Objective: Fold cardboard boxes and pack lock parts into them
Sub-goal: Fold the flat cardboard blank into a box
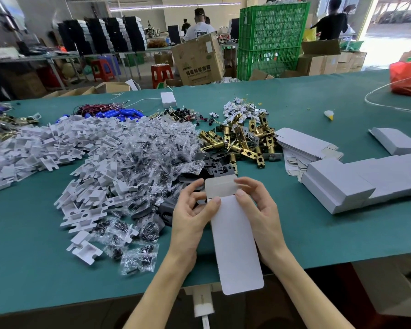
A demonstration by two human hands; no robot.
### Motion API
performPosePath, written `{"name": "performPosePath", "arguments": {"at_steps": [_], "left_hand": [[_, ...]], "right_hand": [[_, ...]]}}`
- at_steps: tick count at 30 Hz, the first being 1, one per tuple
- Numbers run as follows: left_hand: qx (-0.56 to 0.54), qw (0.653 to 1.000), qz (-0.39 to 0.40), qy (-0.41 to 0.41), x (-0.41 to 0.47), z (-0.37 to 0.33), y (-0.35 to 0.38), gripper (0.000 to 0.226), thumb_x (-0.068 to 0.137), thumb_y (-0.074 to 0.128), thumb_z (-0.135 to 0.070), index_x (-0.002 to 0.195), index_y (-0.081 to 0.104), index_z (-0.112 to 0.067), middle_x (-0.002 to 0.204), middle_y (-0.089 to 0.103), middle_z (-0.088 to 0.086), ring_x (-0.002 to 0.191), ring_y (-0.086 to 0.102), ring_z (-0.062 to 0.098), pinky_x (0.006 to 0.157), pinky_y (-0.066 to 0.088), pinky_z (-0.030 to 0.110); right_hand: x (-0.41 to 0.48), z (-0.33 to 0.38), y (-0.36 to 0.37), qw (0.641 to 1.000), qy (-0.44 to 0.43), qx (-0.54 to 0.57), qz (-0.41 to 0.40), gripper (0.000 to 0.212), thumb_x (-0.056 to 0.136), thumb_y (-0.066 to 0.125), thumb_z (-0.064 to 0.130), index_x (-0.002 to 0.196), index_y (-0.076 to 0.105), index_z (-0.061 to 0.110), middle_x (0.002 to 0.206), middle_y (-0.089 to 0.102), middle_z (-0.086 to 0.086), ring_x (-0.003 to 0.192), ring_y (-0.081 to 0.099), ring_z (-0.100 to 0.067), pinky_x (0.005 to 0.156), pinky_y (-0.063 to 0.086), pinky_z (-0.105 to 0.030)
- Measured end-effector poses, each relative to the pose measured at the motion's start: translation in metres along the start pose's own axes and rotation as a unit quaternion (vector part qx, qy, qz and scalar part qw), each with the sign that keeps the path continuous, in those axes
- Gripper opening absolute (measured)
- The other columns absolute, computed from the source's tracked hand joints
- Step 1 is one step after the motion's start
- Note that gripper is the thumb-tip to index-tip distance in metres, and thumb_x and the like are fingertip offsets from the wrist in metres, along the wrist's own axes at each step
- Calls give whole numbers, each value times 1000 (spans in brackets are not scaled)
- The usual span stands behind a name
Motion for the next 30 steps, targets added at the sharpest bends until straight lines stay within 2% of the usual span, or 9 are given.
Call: {"name": "performPosePath", "arguments": {"at_steps": [3,5,10,13,16,21,24,27,30], "left_hand": [[-16,999,29,-15,-1,0,3,45,77,86,-39,118,73,-28,116,75,8,104,70,23,92,59,43],[-10,998,62,-17,-3,-1,8,39,81,83,-40,117,76,-26,117,76,9,104,70,21,95,57,45],[1,997,64,47,-8,-16,13,38,86,80,-34,123,74,-25,120,76,9,110,72,20,88,59,29],[-1,994,56,89,-11,-21,13,41,91,78,-25,131,69,-22,121,76,9,112,73,23,85,59,26],[-4,995,50,87,-11,-20,13,41,94,74,-16,134,67,-18,120,76,9,112,73,24,85,59,26],[-5,997,37,71,-10,-18,13,29,90,74,-20,119,73,-23,115,78,10,107,75,23,84,60,27],[0,998,31,56,-8,-14,12,35,91,74,-23,125,69,-19,113,78,11,104,75,24,82,61,29],[-1,998,33,52,-7,-11,11,50,96,73,-20,142,55,-23,108,78,15,99,75,28,81,62,37],[16,998,28,59,-7,-11,9,37,96,74,-22,131,62,-26,104,77,14,91,73,24,76,61,40]], "right_hand": [[-1,4,0,1000,-9,21,5,38,98,63,28,135,60,32,118,71,-4,94,74,-21,69,60,-31],[-1,6,1,1000,-16,25,2,39,97,62,29,136,59,33,119,71,-7,94,74,-24,69,61,-33],[-4,10,1,999,-45,15,-3,24,98,61,28,121,60,21,114,69,-9,85,70,-21,65,60,-36],[-8,15,4,996,-89,-28,-1,21,98,59,33,112,59,16,106,66,-3,76,67,-16,59,58,-32],[-10,17,5,994,-102,-37,-1,24,98,57,35,109,58,14,104,66,1,77,67,-13,57,56,-28],[-8,14,2,997,-77,-25,-11,27,96,60,40,104,61,14,97,68,1,74,66,-10,57,54,-23],[-6,11,2,997,-66,-30,-8,24,95,62,39,101,63,15,95,68,1,74,66,-9,58,54,-22],[-4,6,2,998,-49,-40,-13,18,97,63,34,100,64,17,95,68,1,76,67,-8,60,55,-22],[-3,3,1,998,-35,-51,-19,14,96,63,34,96,66,20,94,68,2,76,66,-8,62,55,-23]]}}
Point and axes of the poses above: each hand's wrist, its own x-axis towards the middle knuckle, its own y-axis out of the palm, z = x × y, the point moved 6 cm from there along x, towards the middle knuckle
